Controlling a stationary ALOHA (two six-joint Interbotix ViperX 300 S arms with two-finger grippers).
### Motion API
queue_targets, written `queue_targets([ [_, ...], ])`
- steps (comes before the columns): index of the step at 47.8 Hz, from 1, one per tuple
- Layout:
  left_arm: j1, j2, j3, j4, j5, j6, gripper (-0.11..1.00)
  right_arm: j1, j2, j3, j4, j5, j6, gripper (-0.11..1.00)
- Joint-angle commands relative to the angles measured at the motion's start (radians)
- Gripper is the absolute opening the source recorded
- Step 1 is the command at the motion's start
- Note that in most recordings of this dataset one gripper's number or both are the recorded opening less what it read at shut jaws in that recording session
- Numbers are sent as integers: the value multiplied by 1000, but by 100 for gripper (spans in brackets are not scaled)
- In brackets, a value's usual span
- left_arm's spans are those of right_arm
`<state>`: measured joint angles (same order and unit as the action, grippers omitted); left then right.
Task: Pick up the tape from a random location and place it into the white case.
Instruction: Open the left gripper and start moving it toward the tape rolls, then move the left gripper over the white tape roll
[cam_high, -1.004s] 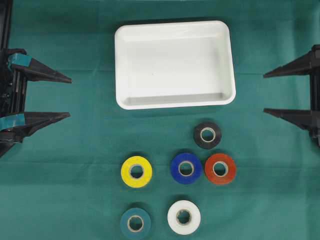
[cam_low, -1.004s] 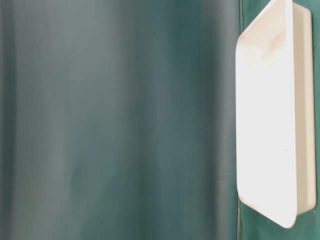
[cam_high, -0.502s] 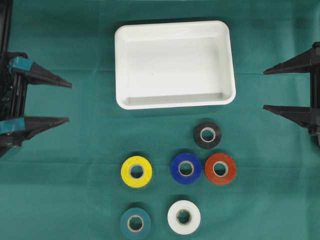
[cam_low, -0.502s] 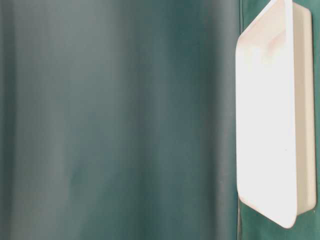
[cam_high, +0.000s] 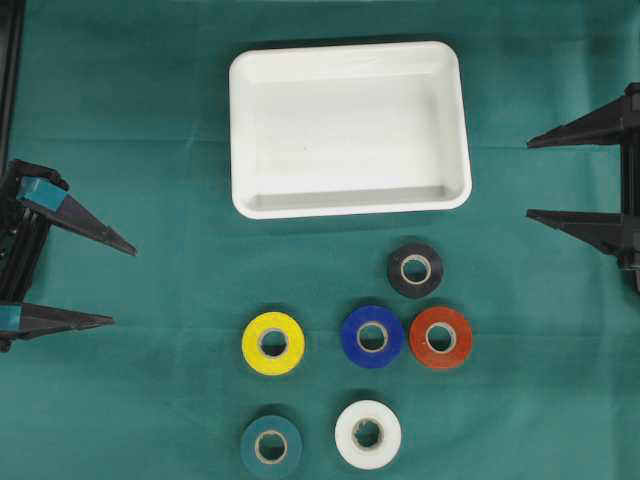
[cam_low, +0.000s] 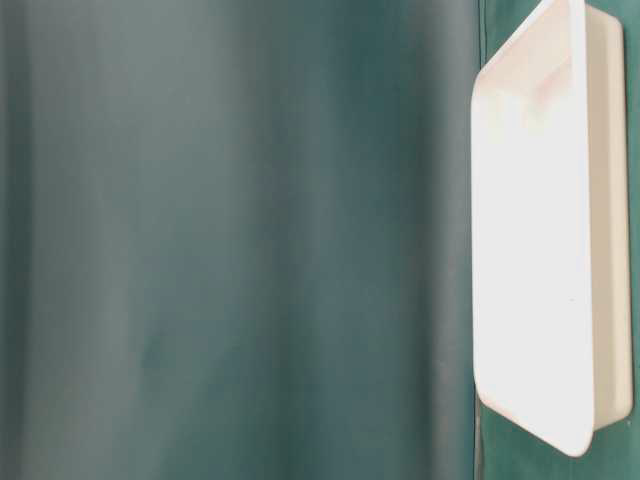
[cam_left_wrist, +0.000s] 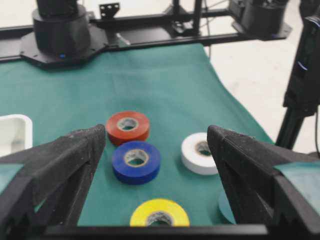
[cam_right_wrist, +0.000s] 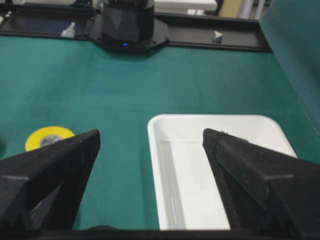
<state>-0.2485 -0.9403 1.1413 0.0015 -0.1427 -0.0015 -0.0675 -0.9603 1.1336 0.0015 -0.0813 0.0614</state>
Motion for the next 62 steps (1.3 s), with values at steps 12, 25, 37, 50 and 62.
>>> queue_targets([
  [12,-2,43,-35,-2,-17,-3,98,-2,8,-28,0,-3,0,91],
  [25,-8,215,-124,-2,-34,-5,98,-2,9,-29,-2,-3,0,91],
  [37,-29,402,-245,-2,-52,-2,98,-2,9,-29,-5,-3,-2,91],
  [50,-54,606,-419,-2,-52,-2,98,-2,9,-28,-5,0,-2,91],
  [62,-74,753,-594,-2,-14,3,98,-2,12,-28,-5,0,-2,91],
])
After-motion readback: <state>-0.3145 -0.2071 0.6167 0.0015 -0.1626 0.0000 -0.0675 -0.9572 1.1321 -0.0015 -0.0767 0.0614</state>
